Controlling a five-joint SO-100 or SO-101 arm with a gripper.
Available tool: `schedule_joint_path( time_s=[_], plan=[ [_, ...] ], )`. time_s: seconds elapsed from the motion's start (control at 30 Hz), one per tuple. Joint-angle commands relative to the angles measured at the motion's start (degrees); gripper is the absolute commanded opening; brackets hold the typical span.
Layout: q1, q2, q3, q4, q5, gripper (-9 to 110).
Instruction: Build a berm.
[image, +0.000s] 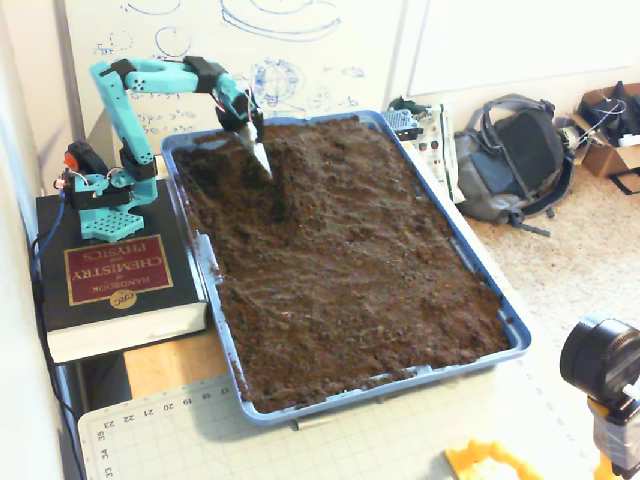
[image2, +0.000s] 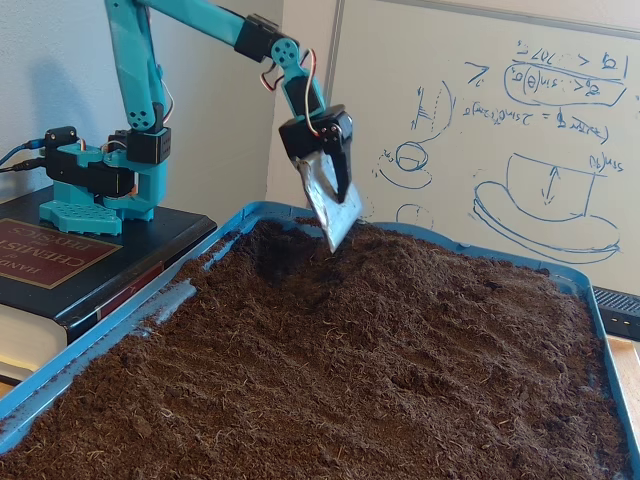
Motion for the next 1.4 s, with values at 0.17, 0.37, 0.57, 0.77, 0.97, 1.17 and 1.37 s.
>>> schedule_joint_path(
  time_s=[0.17, 0.37, 0.57, 0.77, 0.97, 1.17, 1.37],
  plan=[
    [-7.6, 6.6, -3.1, 12.4, 2.4, 0],
    [-14.5, 0.7, -3.7, 12.4, 8.7, 0],
    [-16.8, -7.3, -3.9, 10.7, 9.9, 0],
    [-16.3, -10.9, -3.9, -0.5, 10.0, 0],
    [-12.9, -15.0, -3.1, -6.8, 9.3, 0],
    [-12.6, -17.2, -2.9, -6.8, 9.2, 0],
    [-12.5, -18.1, -2.9, -6.8, 9.2, 0]
  ],
)
